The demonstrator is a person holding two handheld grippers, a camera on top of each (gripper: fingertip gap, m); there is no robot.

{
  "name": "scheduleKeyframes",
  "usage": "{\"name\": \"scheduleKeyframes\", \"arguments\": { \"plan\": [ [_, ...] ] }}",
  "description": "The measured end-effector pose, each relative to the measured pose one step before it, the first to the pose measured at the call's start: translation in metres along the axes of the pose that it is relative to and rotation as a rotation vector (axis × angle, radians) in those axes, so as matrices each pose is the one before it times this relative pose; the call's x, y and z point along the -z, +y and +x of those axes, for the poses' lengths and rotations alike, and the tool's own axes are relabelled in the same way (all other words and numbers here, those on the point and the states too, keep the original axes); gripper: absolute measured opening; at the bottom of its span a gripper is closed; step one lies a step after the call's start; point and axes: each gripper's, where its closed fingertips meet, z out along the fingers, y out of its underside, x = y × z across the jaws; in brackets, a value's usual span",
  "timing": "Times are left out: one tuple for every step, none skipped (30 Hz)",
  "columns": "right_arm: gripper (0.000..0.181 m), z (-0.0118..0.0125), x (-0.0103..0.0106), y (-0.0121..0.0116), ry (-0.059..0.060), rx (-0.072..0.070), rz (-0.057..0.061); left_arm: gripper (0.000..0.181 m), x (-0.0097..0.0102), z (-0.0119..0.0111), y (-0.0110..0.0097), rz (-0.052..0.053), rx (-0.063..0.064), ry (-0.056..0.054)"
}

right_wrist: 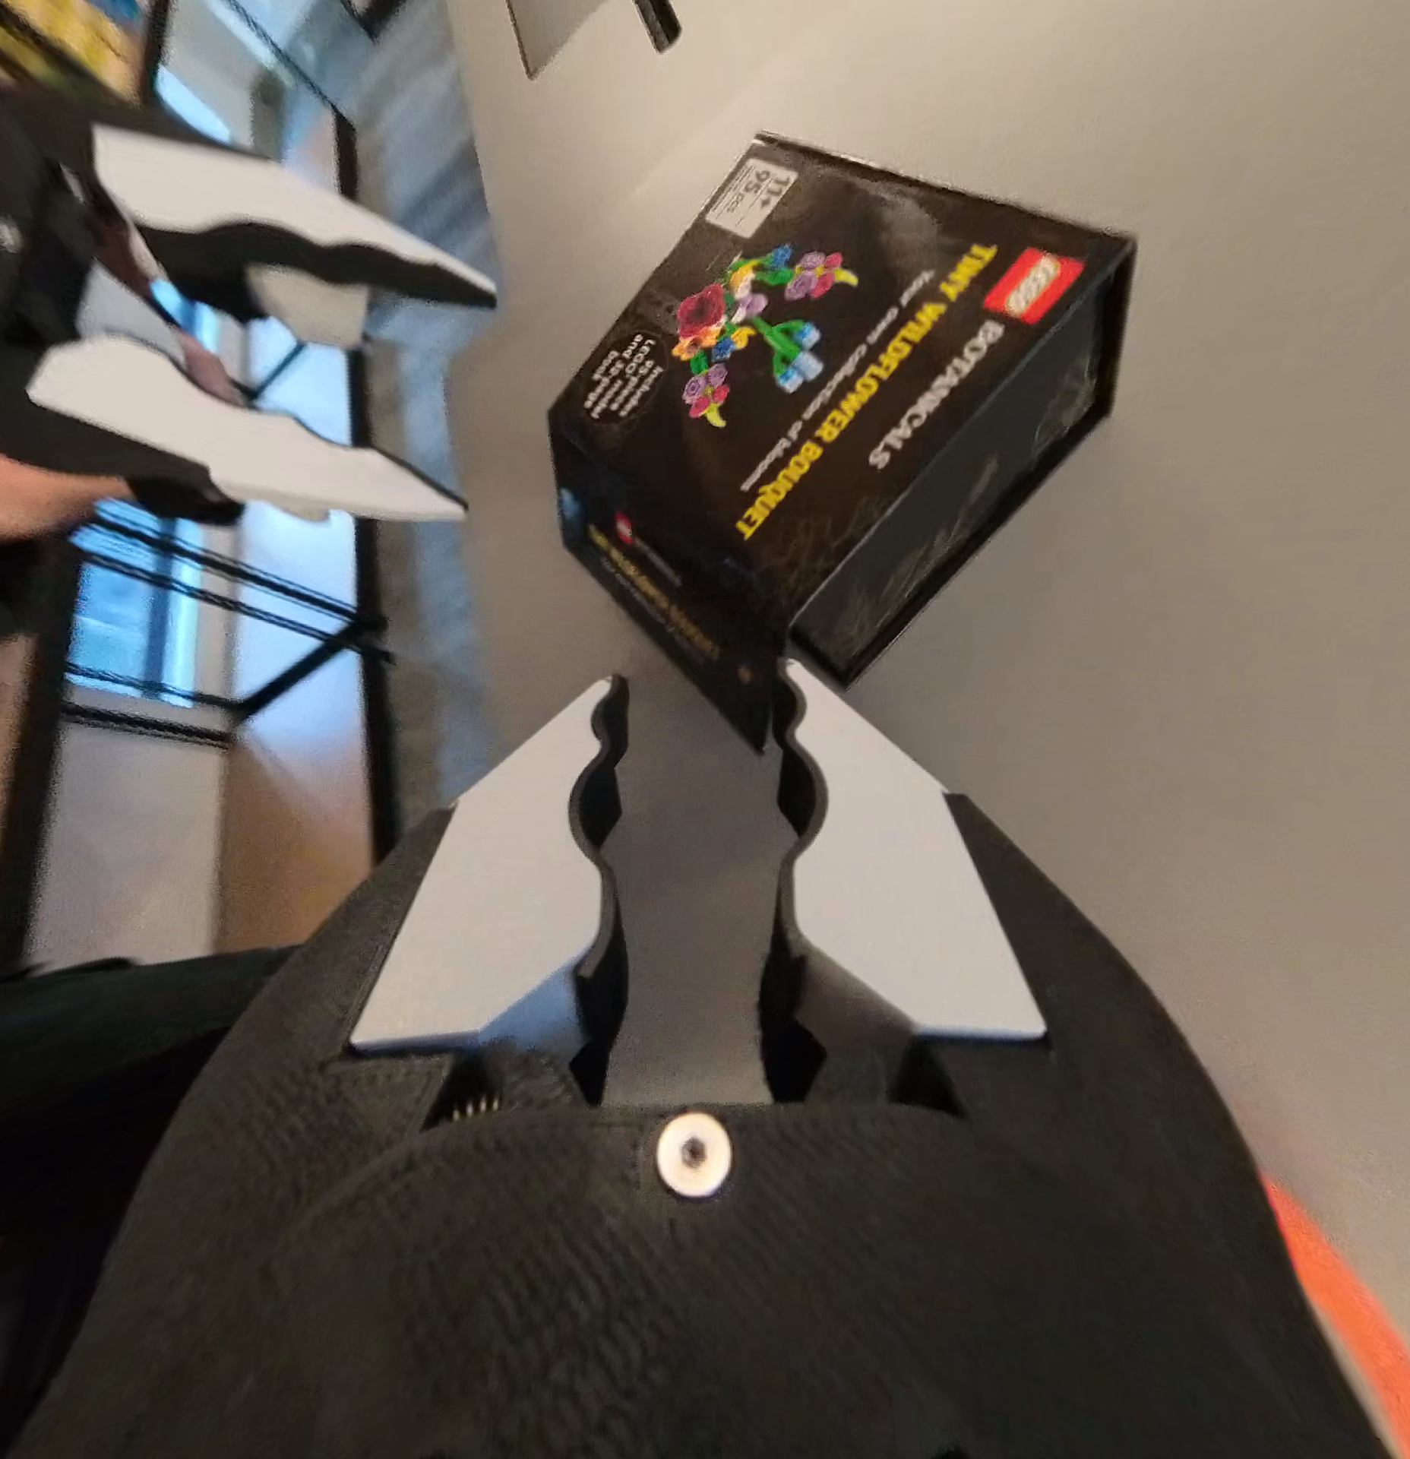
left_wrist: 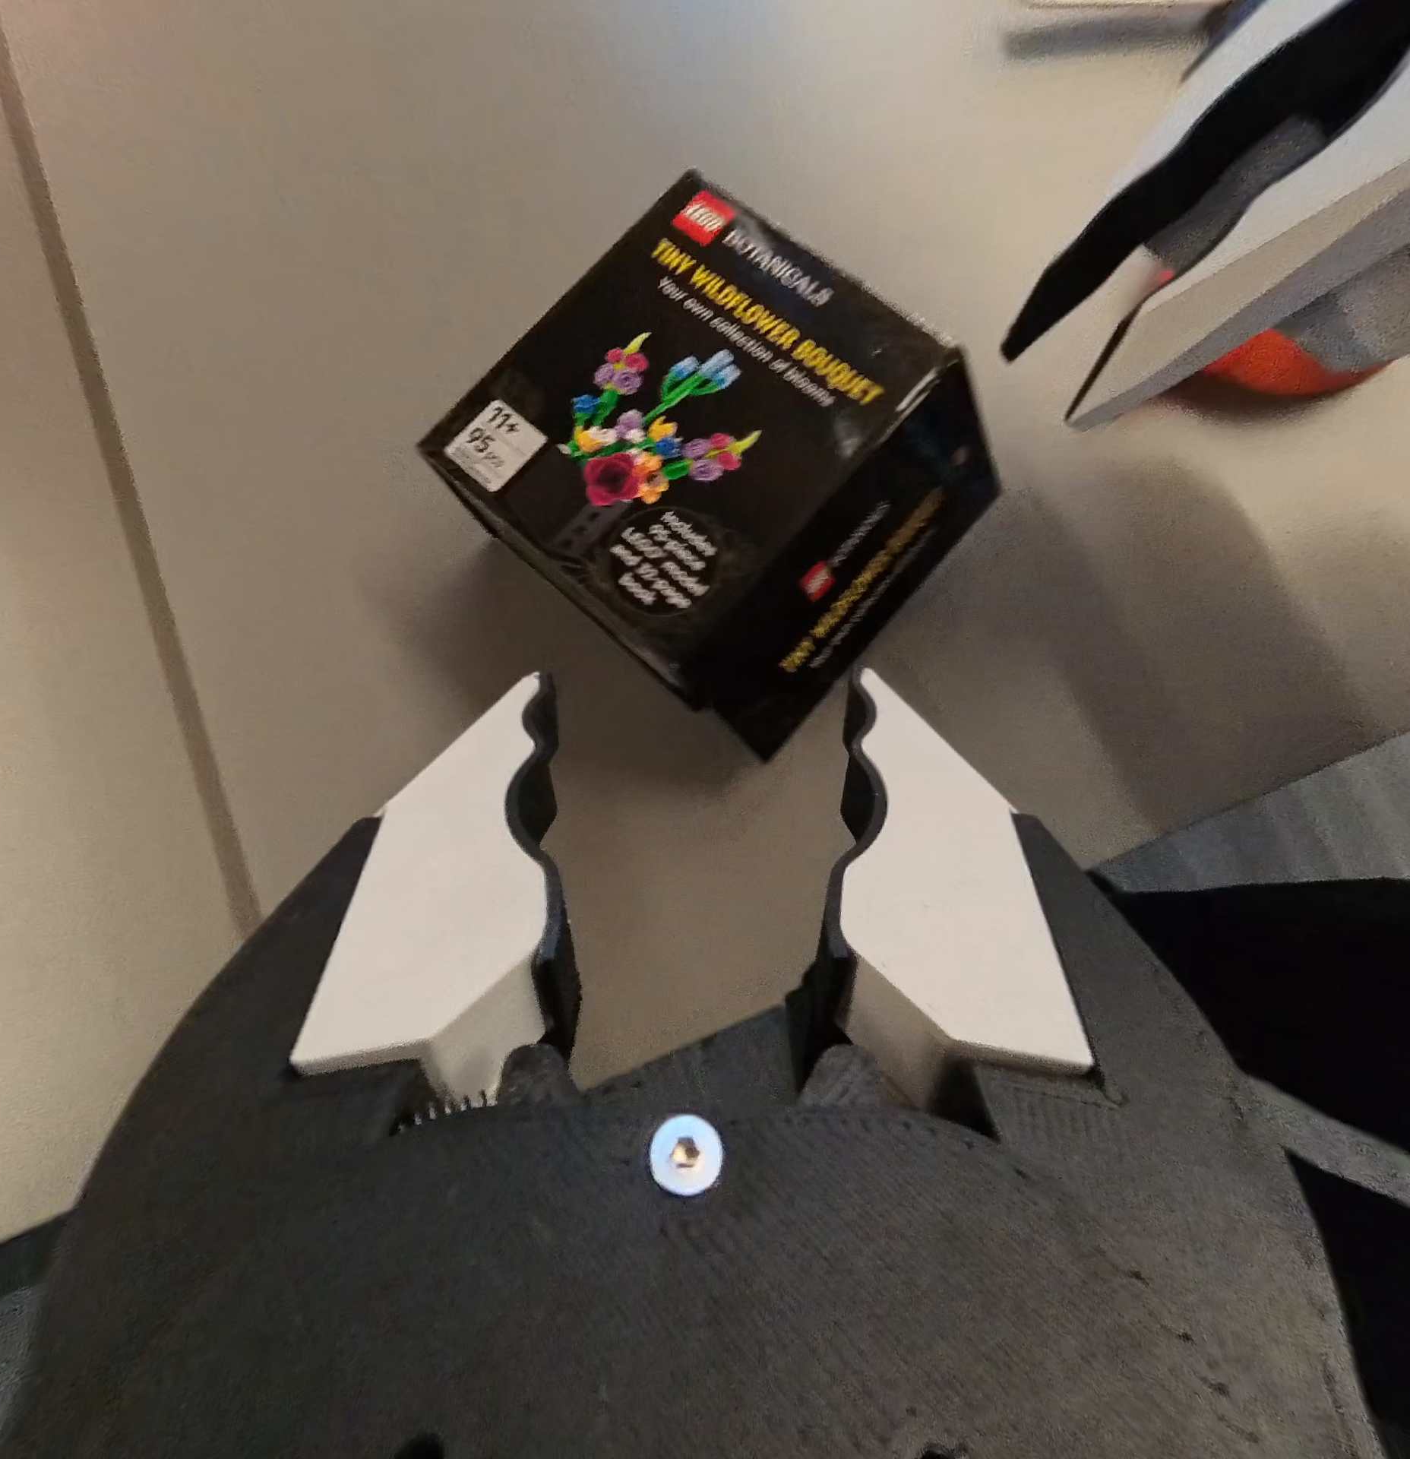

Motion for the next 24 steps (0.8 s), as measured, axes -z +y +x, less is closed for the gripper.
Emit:
{"name": "scheduleKeyframes", "arguments": {
  "plan": [
    [0.037, 0.00366, -0.00505, -0.00295, 0.0248, 0.0499, -0.0077, 0.072, -0.00485, -0.00576, 0.00174, -0.0078, -0.0259, 0.0108],
    [0.04, 0.00563, -0.00489, -0.00165, 0.0394, 0.0423, -0.0078, 0.071, -0.00523, -0.00367, 0.00197, -0.0074, -0.0216, 0.0161],
    [0.049, 0.00796, -0.00491, 0.00145, 0.0544, 0.0288, -0.0188, 0.071, -0.00577, -0.00364, 0.00301, -0.0115, -0.0207, 0.0114],
    [0.062, 0.00696, -0.00537, 0.00293, 0.0457, 0.0165, -0.0219, 0.073, -0.00671, -0.00437, 0.00464, -0.0168, -0.0153, 0.0046],
    [0.069, 0.00441, -0.00553, 0.00373, 0.025, -0.0002, -0.0238, 0.074, -0.00714, -0.00272, 0.00516, -0.016, -0.0067, 0.0134],
    [0.069, 0.00079, -0.00475, 0.00081, -0.003, -0.0255, -0.0087, 0.074, -0.00712, -0.0015, 0.00457, -0.0092, 0.001, 0.0197],
    [0.068, -0.00223, -0.00374, -0.00322, -0.0233, -0.0297, 0.0146, 0.073, -0.00633, 0.00018, 0.00241, 0.0044, 0.0071, 0.0279],
    [0.067, -0.00368, -0.0039, -0.00355, -0.0343, -0.0212, 0.0138, 0.068, -0.00547, 0.00145, 0.00115, 0.0106, 0.0061, 0.0314],
    [0.066, -0.00079, -0.00397, -0.00084, -0.0122, -0.0122, -0.0083, 0.064, -0.005, 0.00113, 0.00063, 0.0084, 0.0011, 0.0249],
    [0.06, 0.00219, -0.00331, 0.0001, 0.0133, 0.0119, -0.0146, 0.061, -0.0046, 0.0008, -0.00057, 0.0131, -0.0045, 0.0173],
    [0.054, 0.00322, -0.00313, 0.00073, 0.0255, 0.0195, -0.0166, 0.055, -0.00446, 0.00103, -0.00065, 0.0128, -0.0066, 0.0148],
    [0.049, 0.00351, -0.00259, 0.00076, 0.0261, 0.0186, -0.0154, 0.046, -0.00443, 0.00281, 0.00019, 0.0054, -0.0074, 0.0209],
    [0.048, 0.00175, -0.0011, -0.00172, 0.0193, 0.0057, 0.0001, 0.043, -0.00358, -0.0014, -0.00031, 0.0031, -0.0134, -0.0124],
    [0.046, 0.00289, -0.00049, -0.00112, 0.0301, -0.0032, -0.0005, 0.041, -0.00173, -0.0037, -0.00267, 0.0171, -0.0206, -0.0328],
    [0.046, 0.00127, -0.00057, -0.00048, 0.0202, -0.0006, -0.002, 0.041, -0.00151, -0.00204, -0.0011, 0.0083, -0.0073, -0.0219],
    [0.045, 0.00158, -0.00032, 0.00019, 0.0207, 0.0044, 0.0034, 0.04, -0.00095, -0.00031, -0.00105, 0.0063, 0.0017, -0.0086],
    [0.045, 0.00079, -0.00005, 0.00007, 0.0139, -0.001, 0.0107, 0.04, -0.00035, 0.00026, -0.00046, 0.003, 0.002, -0.0031],
    [0.044, -0.00022, 0.00002, 0.00005, 0.0057, -0.012, 0.0123, 0.04, 0.00017, 0.00006, 0.00002, -0.0004, 0.0011, -0.0049],
    [0.044, -0.00095, 0.00012, 0.00035, 0.0023, -0.0147, 0.009, 0.039, 0.0005, 0.00056, 0.00042, -0.004, 0.004, -0.0063],
    [0.044, -0.00095, 0.00044, 0.00079, 0.0038, -0.0077, 0.0067, 0.039, 0.00055, 0.00117, 0.00052, -0.0032, 0.0031, -0.0065],
    [0.044, -0.00097, 0.00051, 0.001, 0.0035, -0.0009, 0.0071, 0.039, 0.00075, 0.00138, 0.00072, 0.001, 0.0007, -0.0072],
    [0.044, -0.00151, 0.00042, 0.00103, 0.0006, -0.0003, 0.0079, 0.038, 0.00115, 0.00144, 0.00102, 0.001, 0.0039, -0.0069],
    [0.044, -0.00253, 0.00044, 0.0013, -0.0049, -0.0013, 0.0071, 0.038, 0.00184, 0.0021, 0.00191, -0.0021, 0.0053, -0.0057],
    [0.044, -0.00357, 0.00065, 0.00196, -0.0087, -0.0049, 0.0063, 0.038, 0.00264, 0.00289, 0.00258, -0.0019, 0.0073, -0.0053]
  ]
}}
